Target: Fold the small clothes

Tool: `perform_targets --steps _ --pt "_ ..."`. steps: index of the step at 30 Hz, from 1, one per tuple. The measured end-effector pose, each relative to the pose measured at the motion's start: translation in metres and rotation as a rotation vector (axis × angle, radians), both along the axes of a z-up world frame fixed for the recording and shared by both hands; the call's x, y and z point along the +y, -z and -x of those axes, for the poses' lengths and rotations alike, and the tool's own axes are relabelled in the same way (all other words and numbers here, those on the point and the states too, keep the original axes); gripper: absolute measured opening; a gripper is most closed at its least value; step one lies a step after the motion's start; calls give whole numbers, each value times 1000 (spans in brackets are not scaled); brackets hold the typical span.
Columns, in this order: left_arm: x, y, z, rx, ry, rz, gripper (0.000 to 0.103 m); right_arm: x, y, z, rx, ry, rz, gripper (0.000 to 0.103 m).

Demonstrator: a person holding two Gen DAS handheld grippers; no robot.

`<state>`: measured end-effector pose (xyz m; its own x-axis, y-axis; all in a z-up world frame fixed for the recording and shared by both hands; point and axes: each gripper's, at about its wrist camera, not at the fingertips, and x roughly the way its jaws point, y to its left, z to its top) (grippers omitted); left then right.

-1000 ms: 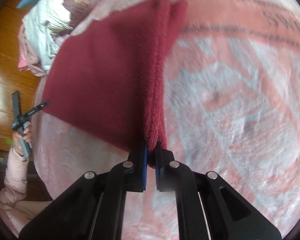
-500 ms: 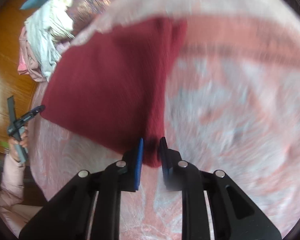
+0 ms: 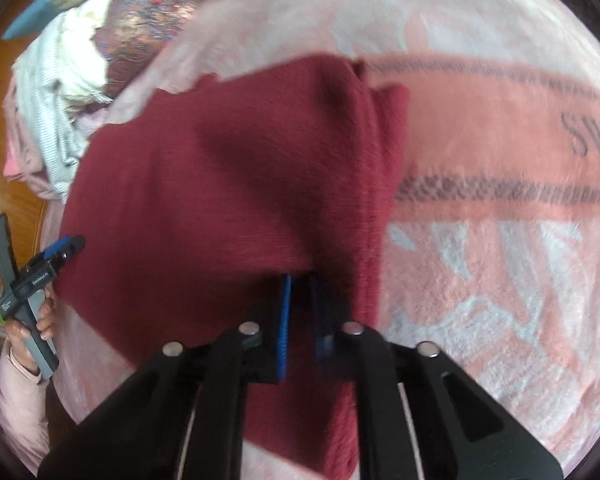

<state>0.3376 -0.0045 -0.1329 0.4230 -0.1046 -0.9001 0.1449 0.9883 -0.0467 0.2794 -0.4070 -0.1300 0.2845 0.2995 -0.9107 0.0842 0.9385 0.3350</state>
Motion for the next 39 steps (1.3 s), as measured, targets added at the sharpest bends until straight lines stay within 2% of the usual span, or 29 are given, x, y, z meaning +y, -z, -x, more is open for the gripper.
perform_targets --steps 5,7,8,9,11,14,18,24,31,34,35,39 --pt "-8 5 8 -44 34 -50 99 3 -1 3 -9 0 17 3" --pt "-6 0 12 -40 20 -32 99 6 -10 4 -16 10 -16 10" --pt "-4 -5 15 -46 14 -23 98 5 -15 6 -21 11 -33 18" --pt "-4 -9 17 -56 11 -19 98 6 -24 12 -35 -2 -31 27" --pt "-3 -16 23 -83 3 -17 98 4 -40 21 -71 -21 12 38" --pt "2 -19 29 -83 -24 21 98 -4 -45 26 -77 -13 7 41" --pt "3 -17 29 -61 -45 38 99 -15 -30 29 -32 -5 27 47" --pt "0 -15 30 -63 -38 25 99 -23 -4 26 45 11 -58 50" --pt "-6 -13 33 -62 -17 14 99 -12 6 22 53 -13 -46 52" --pt "-8 -13 34 -62 -12 8 99 -8 7 21 46 -20 -39 43" --pt "-9 -13 34 -63 -12 8 99 -6 7 21 46 -29 -67 28" --pt "-9 -13 34 -65 -11 7 99 1 5 22 35 -46 -40 24"
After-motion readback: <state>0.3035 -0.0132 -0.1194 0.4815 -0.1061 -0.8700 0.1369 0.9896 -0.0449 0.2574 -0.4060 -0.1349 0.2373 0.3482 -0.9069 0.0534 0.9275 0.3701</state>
